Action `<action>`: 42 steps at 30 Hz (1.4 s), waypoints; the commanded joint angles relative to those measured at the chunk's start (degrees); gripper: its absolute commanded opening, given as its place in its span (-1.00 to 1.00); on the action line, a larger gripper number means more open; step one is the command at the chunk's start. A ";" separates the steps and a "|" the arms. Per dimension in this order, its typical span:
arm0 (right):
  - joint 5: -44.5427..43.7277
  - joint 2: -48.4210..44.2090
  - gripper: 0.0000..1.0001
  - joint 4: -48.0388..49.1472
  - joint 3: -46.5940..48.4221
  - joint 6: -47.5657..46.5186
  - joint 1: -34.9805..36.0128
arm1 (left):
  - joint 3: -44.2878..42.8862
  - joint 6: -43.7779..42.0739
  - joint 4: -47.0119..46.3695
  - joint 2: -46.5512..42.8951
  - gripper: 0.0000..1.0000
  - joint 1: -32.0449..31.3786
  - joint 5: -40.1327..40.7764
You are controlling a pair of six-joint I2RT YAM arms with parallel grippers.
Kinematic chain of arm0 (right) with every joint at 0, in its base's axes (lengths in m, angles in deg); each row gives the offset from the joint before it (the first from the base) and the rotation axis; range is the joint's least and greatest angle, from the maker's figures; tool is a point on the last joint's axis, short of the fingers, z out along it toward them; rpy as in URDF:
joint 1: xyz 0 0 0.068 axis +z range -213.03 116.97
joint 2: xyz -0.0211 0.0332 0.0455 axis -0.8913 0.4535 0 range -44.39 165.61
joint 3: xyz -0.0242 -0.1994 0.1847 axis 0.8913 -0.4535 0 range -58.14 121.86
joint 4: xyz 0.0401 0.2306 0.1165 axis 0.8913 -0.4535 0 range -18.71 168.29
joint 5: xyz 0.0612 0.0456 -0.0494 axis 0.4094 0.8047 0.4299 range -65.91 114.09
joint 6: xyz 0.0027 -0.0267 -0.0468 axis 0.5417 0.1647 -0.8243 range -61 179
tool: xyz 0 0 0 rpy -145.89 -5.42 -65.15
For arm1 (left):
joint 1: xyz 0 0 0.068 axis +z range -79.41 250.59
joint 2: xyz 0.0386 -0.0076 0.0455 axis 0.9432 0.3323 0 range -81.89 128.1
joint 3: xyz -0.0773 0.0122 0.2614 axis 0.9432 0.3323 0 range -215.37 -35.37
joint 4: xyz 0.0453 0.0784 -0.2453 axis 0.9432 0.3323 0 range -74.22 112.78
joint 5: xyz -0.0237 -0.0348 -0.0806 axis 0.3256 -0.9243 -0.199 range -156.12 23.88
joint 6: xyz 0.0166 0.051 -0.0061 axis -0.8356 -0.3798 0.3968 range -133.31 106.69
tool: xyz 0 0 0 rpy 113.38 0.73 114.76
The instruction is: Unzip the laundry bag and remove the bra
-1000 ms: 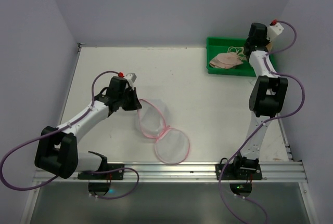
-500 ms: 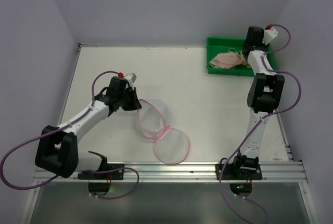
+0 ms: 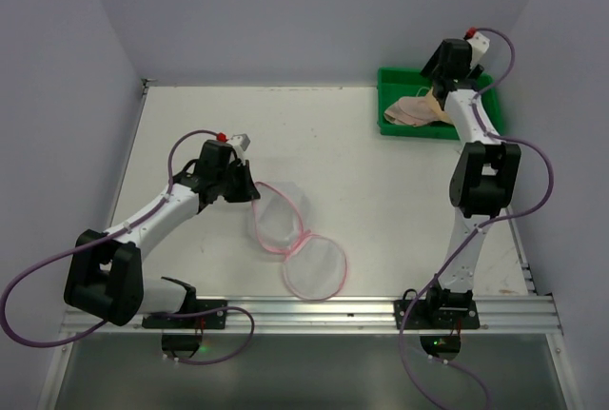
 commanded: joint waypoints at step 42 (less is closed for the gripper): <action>39.40 -4.87 0.75 5.11 0.35 8.13 2.28 | 0.76 1.92 -3.20 -1.54 -1.00 0.65 -4.06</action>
